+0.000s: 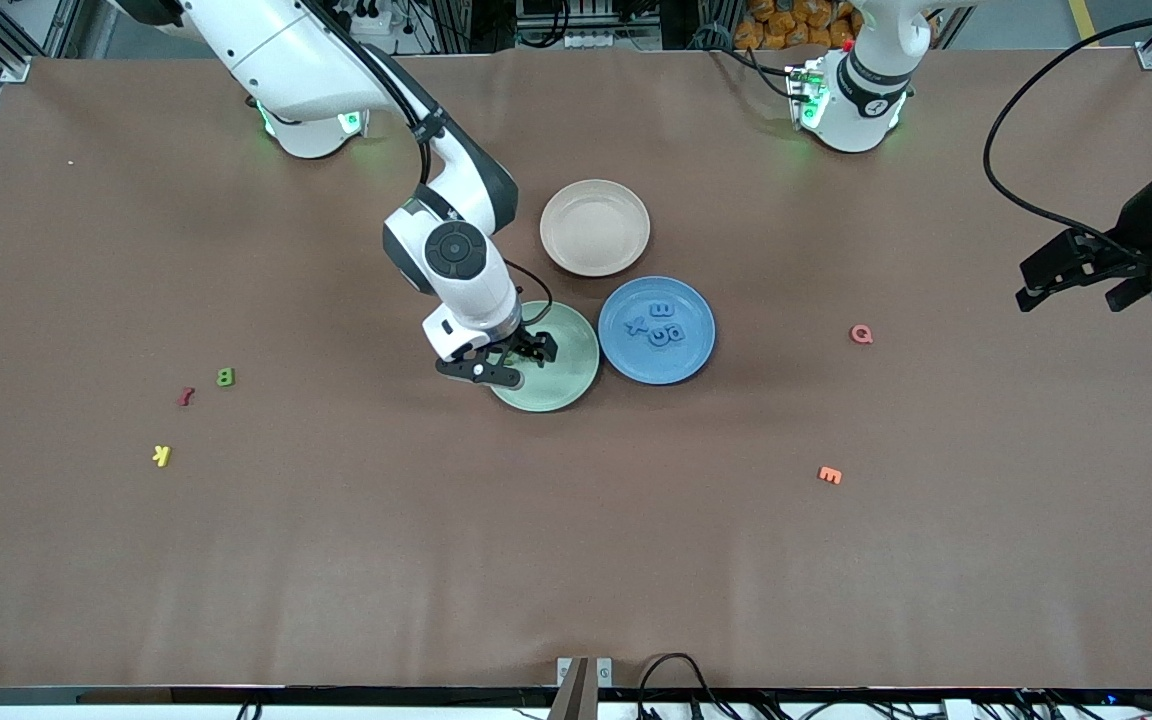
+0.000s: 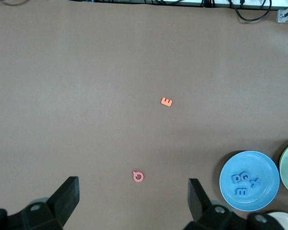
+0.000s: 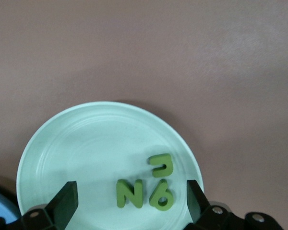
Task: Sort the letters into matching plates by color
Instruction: 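Open the right gripper to drop the 'n' and move back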
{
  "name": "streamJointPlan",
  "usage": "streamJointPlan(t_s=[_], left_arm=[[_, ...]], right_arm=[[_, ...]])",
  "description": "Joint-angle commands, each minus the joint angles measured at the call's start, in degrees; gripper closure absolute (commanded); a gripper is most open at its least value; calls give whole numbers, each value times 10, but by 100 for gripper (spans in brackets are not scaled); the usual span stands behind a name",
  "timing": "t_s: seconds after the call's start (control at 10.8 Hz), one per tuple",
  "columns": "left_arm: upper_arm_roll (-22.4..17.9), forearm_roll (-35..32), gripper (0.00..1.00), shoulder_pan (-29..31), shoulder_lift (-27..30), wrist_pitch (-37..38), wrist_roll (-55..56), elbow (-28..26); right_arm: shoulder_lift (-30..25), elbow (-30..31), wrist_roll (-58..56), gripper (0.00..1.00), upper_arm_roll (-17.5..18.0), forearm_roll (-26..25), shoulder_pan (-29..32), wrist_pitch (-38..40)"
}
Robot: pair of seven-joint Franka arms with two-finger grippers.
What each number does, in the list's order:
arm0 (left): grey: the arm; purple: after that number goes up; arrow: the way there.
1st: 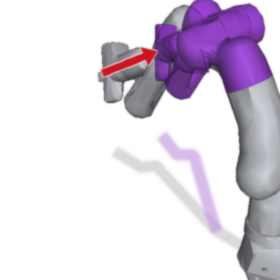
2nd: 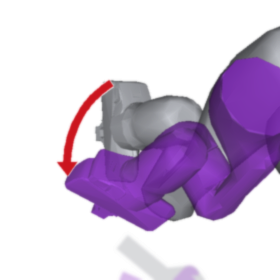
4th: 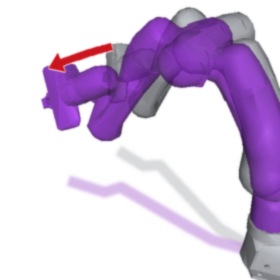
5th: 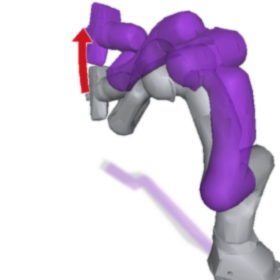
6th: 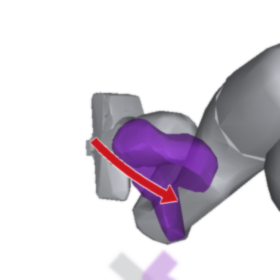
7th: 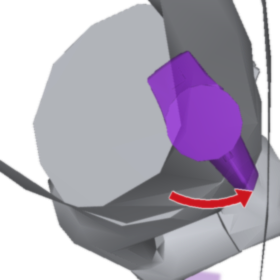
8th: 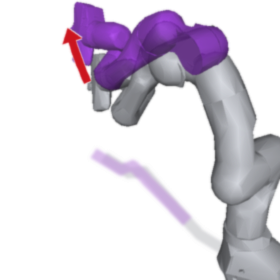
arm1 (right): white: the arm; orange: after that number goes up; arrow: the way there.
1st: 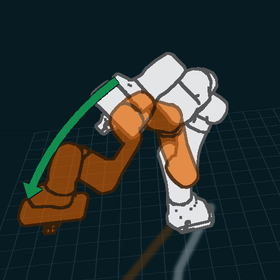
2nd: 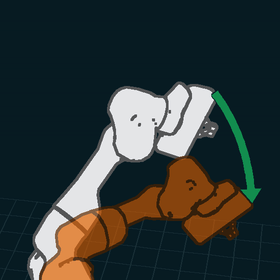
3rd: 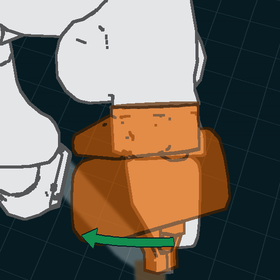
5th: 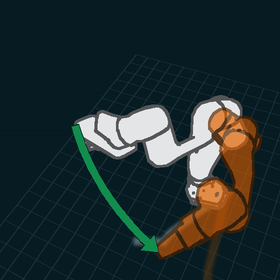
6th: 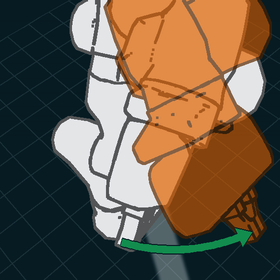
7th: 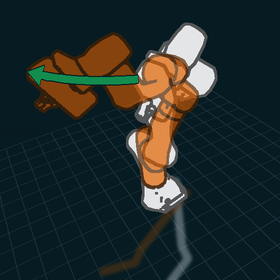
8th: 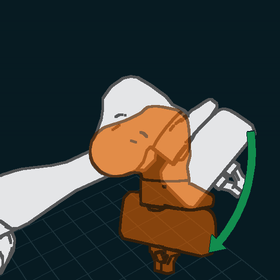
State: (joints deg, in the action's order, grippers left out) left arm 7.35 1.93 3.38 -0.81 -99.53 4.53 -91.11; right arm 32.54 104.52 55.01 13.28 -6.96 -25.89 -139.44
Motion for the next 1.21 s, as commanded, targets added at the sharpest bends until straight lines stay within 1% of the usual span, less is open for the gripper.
streamJointPlan(t_s=[0.0,0.09,0.19,0.46,0.65,0.74,0.93,1.02,1.11], left_arm=[[9,-17,0,-9,9,4,4,-2],[-3,-25,0,-37,10,6,5,-2],[-20,-38,0,-50,19,7,1,-2],[-47,-39,0,-69,36,35,-12,-4],[-52,-41,0,-72,37,36,-21,-4],[-53,-41,0,-72,37,36,-23,-6],[-53,-41,0,-72,36,36,-23,-6],[-52,-41,0,-71,37,36,-24,-6],[-52,-41,0,-66,36,36,-35,-6]], right_arm=[[-2,-9,-24,0,-3,-2,23,25],[-4,-10,-28,0,-4,-2,30,29],[-9,-9,-44,0,-4,-2,40,39],[-40,-5,-124,0,-4,1,88,94],[-61,-3,-183,0,-4,4,138,133],[-70,6,-210,0,-3,5,165,139],[-83,23,-248,0,-3,5,212,131],[-87,31,-262,0,-3,5,234,119],[-94,53,-284,0,-4,4,257,95]])
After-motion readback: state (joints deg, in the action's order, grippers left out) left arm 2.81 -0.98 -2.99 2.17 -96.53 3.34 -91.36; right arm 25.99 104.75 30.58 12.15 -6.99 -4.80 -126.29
